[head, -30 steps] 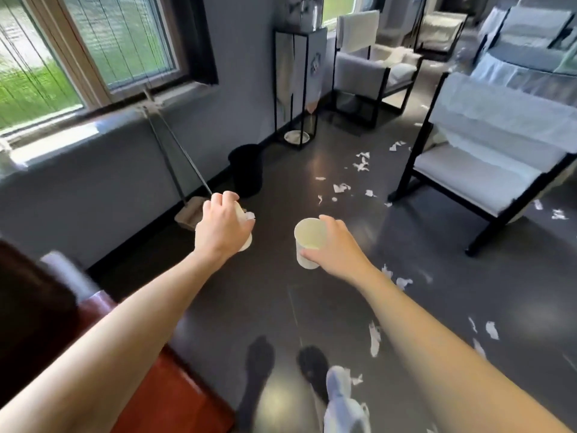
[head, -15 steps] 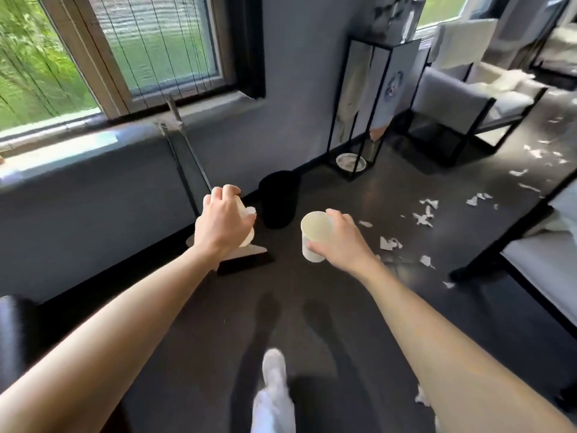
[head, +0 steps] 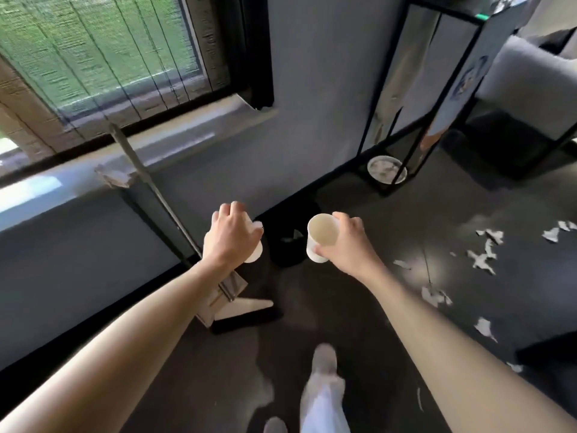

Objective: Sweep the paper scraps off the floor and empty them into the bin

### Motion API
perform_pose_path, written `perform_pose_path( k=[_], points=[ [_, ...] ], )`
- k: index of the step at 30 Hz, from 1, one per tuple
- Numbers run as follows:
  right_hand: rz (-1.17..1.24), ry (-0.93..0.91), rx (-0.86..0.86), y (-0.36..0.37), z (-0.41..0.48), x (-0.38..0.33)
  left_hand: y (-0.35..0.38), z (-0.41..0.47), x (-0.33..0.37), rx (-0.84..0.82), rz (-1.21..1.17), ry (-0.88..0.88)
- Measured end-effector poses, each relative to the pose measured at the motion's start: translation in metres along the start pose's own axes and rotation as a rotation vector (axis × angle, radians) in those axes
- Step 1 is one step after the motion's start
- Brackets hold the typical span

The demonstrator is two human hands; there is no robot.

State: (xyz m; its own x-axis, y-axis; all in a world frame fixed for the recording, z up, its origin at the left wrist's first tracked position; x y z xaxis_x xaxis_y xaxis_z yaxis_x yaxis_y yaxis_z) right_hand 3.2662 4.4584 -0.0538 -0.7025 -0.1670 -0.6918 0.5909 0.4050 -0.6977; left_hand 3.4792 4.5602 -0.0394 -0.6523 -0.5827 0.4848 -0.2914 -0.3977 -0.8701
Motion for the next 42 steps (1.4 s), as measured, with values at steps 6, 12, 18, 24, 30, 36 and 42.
perform_pose_path(
  k=[6,12,18,24,30,36,42],
  points=[
    [-0.059,-0.050,-0.120,0.057,0.180,0.035,0.128,0.123,-0.009,-0.042,-0.032,-0.131],
    [-0.112,-0.013,-0.256,0.142,0.306,0.105,0.275,0.195,-0.047,-0.102,-0.055,-0.253],
    [-0.165,0.010,-0.365,0.239,0.368,0.172,0.401,0.217,-0.108,-0.156,-0.070,-0.366],
    [-0.204,0.072,-0.442,0.295,0.390,0.207,0.464,0.220,-0.138,-0.283,-0.218,-0.423],
    [-0.157,0.059,-0.436,0.284,0.387,0.166,0.425,0.231,-0.132,-0.301,-0.296,-0.390],
    [-0.142,-0.034,-0.380,0.223,0.367,0.072,0.320,0.237,-0.093,-0.292,-0.305,-0.292],
    [-0.061,-0.143,-0.344,0.156,0.319,-0.065,0.119,0.237,-0.069,-0.147,-0.227,-0.034]
  ],
)
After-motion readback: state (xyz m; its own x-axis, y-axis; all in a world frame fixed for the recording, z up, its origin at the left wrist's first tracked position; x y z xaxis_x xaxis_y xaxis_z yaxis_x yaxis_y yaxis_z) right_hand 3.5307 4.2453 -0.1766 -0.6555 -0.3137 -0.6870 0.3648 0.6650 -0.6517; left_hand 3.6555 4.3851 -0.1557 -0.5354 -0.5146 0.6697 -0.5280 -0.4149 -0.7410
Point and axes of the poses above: each hand's wrist, its own z-axis towards the middle knuckle, its own y-axis out of the palm, x = y × z, the point moved 9 cm from there along z, towards the middle knuckle, and after that the axes turned 7 degrees about x, right-handed, at the moved point
